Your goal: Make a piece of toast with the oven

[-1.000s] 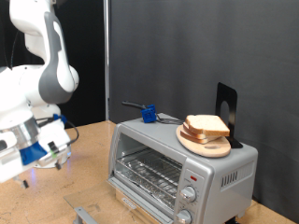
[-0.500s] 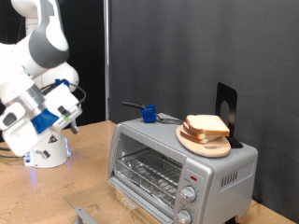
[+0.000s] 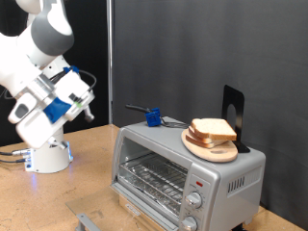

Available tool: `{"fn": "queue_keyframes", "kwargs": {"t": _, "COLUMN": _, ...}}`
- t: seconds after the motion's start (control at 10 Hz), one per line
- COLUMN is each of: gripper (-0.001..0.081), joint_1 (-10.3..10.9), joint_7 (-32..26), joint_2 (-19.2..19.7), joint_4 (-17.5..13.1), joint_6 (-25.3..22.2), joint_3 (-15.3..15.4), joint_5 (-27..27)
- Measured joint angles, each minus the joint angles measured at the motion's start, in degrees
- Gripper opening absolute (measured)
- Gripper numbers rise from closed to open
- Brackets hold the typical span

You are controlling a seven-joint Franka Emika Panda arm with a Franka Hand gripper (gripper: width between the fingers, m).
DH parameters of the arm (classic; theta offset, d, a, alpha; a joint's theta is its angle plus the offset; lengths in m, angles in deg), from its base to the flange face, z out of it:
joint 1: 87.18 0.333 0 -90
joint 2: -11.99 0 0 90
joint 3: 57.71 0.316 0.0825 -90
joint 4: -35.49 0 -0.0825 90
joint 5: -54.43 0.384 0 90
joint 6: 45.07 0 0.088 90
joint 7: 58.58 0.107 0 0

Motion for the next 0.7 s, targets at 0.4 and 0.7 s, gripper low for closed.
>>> {"fn": "queue_keyframes", "kwargs": {"t": 0.4, "gripper": 0.0808, "joint_1": 5.0, "joint_7": -17.4, "joint_2": -7.1, "joint_4": 1.0, "joint_6": 2.4, "joint_3": 1.9, "joint_5": 8.3}}
{"fn": "queue_keyframes", "kwargs": {"t": 0.7, "gripper": 0.0808, "joint_1": 7.2, "joint_7": -22.0, "joint_2": -12.3, "joint_4": 1.4, "joint_6": 3.6, "joint_3": 5.4, "joint_5": 7.6}}
